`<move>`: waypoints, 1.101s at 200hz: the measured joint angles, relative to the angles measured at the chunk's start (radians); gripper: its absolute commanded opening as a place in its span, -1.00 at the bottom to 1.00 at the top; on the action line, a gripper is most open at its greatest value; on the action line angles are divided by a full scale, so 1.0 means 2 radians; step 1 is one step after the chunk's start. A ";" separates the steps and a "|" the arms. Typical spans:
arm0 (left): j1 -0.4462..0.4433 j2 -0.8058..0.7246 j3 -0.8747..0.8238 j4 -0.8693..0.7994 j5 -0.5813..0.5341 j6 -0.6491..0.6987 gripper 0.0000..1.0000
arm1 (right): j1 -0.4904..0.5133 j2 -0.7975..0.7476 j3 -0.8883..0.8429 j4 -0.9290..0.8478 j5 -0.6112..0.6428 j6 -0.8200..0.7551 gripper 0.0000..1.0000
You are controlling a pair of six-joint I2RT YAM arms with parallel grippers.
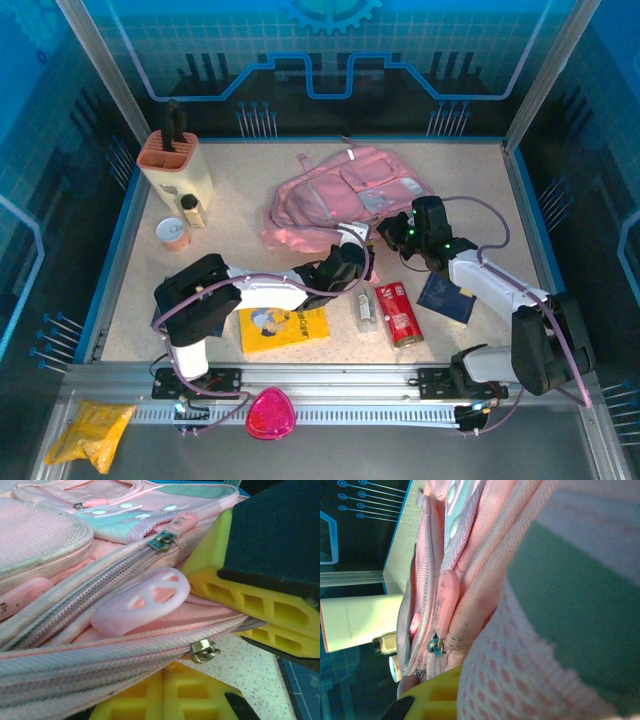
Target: Pack the student bag
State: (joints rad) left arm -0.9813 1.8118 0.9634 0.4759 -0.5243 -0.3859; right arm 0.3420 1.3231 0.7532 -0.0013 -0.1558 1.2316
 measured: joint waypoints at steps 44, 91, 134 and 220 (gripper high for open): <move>0.015 -0.019 -0.011 -0.015 0.037 -0.017 -1.00 | 0.000 0.002 0.000 0.001 0.000 -0.001 -1.00; 0.022 -0.029 -0.023 -0.014 0.065 -0.021 -1.00 | 0.000 0.003 0.000 0.000 -0.001 0.000 -1.00; 0.013 -0.029 -0.029 0.001 0.075 -0.015 -0.65 | 0.000 0.003 0.000 -0.003 -0.002 0.008 -1.00; -0.020 -0.029 -0.048 0.038 -0.001 0.027 0.10 | 0.028 -0.006 0.000 -0.006 0.012 0.050 -1.00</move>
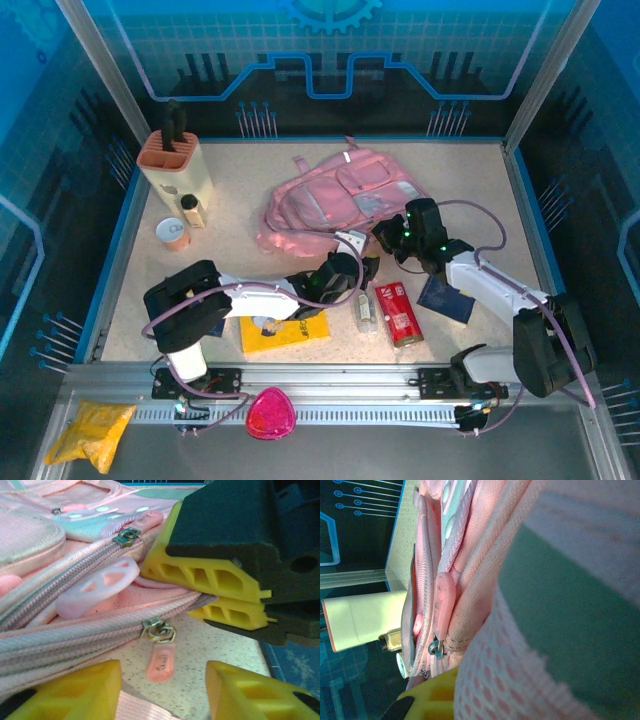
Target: Pack the student bag
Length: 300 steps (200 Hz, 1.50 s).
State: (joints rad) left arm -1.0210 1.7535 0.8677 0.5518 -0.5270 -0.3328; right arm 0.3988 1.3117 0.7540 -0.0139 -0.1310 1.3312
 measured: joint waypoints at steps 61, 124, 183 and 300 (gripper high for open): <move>0.001 0.002 0.011 -0.011 -0.057 0.009 0.04 | 0.033 -0.002 0.004 0.011 0.039 0.029 -1.00; 0.010 0.016 0.028 -0.021 -0.102 0.005 -0.62 | 0.037 -0.002 0.003 0.023 0.053 0.049 -1.00; 0.014 0.016 0.028 -0.021 -0.096 0.000 -1.00 | 0.040 -0.002 0.003 0.026 0.059 0.051 -1.00; 0.026 -0.033 -0.006 -0.042 -0.027 -0.020 -1.00 | 0.039 -0.003 0.003 0.026 0.045 0.050 -1.00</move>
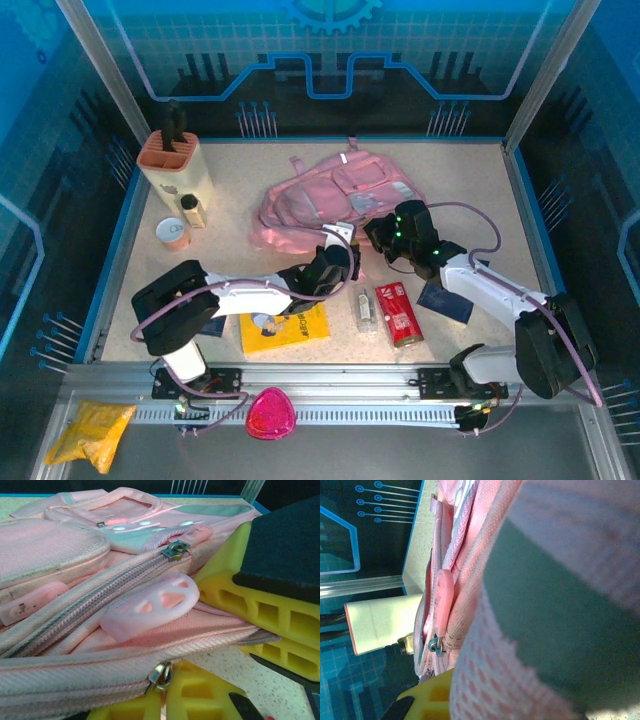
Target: Pack the student bag
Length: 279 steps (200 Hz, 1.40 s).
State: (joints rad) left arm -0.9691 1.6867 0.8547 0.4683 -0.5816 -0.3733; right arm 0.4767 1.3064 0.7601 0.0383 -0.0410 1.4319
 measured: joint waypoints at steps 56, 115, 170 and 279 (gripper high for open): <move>0.011 -0.027 -0.020 -0.008 0.044 -0.011 -1.00 | -0.001 0.000 0.000 0.000 -0.013 -0.009 -1.00; 0.027 -0.047 -0.014 -0.069 0.085 -0.040 -1.00 | -0.017 0.008 0.000 -0.004 -0.016 -0.020 -1.00; 0.035 -0.051 0.003 -0.132 0.095 -0.063 -1.00 | -0.031 0.015 0.006 -0.010 -0.022 -0.032 -1.00; 0.064 -0.058 0.034 -0.214 0.146 -0.069 -1.00 | -0.115 0.138 0.101 -0.039 -0.115 -0.100 -0.88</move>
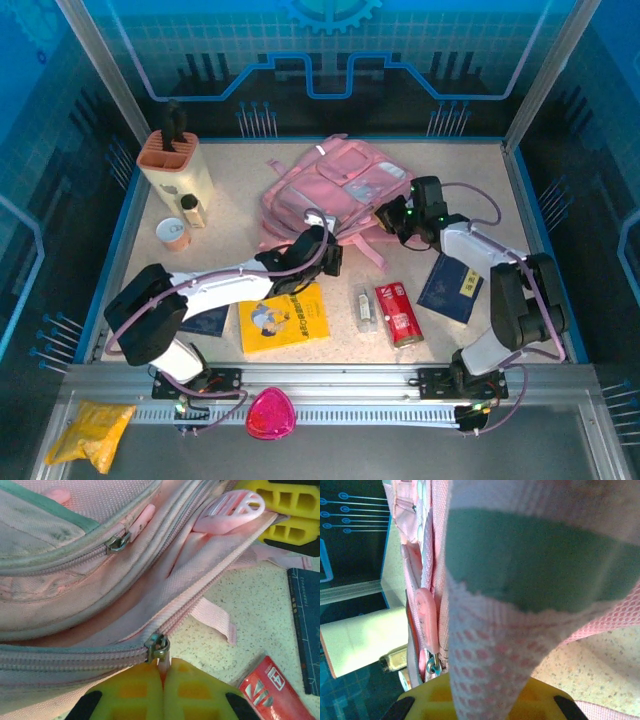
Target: Pack the student bag
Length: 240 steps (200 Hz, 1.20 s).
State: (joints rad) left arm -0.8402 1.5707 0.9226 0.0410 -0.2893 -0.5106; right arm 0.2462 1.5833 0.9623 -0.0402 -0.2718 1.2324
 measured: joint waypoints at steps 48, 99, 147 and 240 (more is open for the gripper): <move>0.003 0.053 0.064 -0.047 0.017 -0.033 -1.00 | -0.025 0.020 0.017 -0.015 -0.009 -0.051 -0.25; 0.003 0.068 0.084 -0.088 0.022 -0.047 -1.00 | -0.038 0.002 0.007 -0.036 -0.060 -0.099 0.27; 0.004 0.071 0.096 -0.102 0.023 -0.051 -1.00 | -0.035 -0.034 -0.032 -0.041 -0.104 -0.091 0.52; 0.004 0.089 0.117 -0.110 0.051 -0.052 -1.00 | 0.034 -0.004 -0.059 0.022 -0.098 -0.005 0.09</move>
State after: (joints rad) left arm -0.8330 1.7477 1.1568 -0.1787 -0.1879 -0.6140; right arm 0.3134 1.5749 0.8436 0.0040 -0.4683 1.2217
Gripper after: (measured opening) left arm 0.053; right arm 0.588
